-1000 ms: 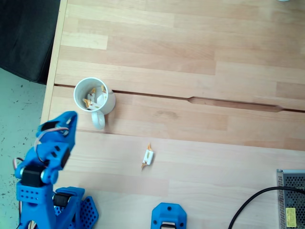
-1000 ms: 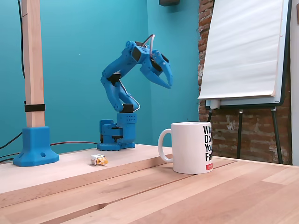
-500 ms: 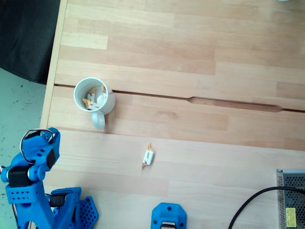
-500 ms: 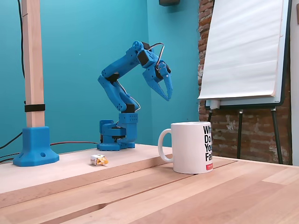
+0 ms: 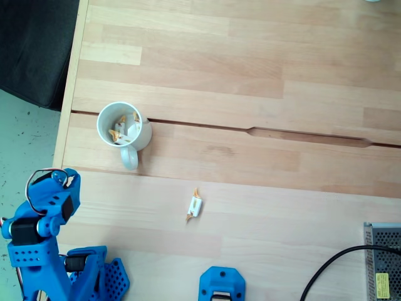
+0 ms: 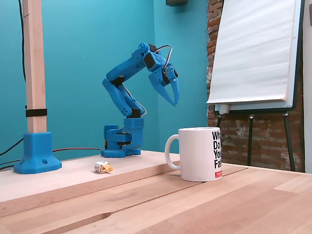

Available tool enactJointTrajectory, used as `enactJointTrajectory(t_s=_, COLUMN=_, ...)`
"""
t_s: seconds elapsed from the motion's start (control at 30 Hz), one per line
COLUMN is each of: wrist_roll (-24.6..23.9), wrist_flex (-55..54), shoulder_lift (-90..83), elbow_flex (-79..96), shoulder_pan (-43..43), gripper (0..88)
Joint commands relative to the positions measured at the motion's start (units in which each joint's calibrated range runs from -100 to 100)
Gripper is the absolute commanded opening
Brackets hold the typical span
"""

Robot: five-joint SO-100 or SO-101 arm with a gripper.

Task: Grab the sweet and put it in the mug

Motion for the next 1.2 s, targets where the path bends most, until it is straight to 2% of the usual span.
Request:
enactJointTrajectory(t_s=0.0, wrist_roll=6.4, wrist_flex=0.32, shoulder_lift=-0.98, elbow_flex=-3.12, shoulder_pan=2.23, gripper=0.0)
enactJointTrajectory(t_s=0.13, wrist_roll=14.7, wrist_flex=0.4, shoulder_lift=-0.46, elbow_flex=-3.03, shoulder_pan=3.68, gripper=0.0)
enactJointTrajectory(t_s=0.3, wrist_roll=21.93, wrist_flex=0.57, shoulder_lift=-0.2, elbow_flex=-1.79, shoulder_pan=6.88, gripper=0.0)
enactJointTrajectory(t_s=0.67, wrist_roll=36.19, wrist_flex=0.4, shoulder_lift=-0.12, elbow_flex=11.68, shoulder_pan=28.09, gripper=0.0)
enactJointTrajectory(t_s=0.9, wrist_roll=45.67, wrist_flex=0.4, shoulder_lift=-0.03, elbow_flex=14.18, shoulder_pan=39.49, gripper=0.0)
enactJointTrajectory(t_s=1.07, wrist_roll=49.18, wrist_flex=0.16, shoulder_lift=2.04, elbow_flex=14.0, shoulder_pan=44.21, gripper=0.0)
enactJointTrajectory(t_s=1.17, wrist_roll=48.94, wrist_flex=-0.56, shoulder_lift=6.86, elbow_flex=12.31, shoulder_pan=45.37, gripper=6.2)
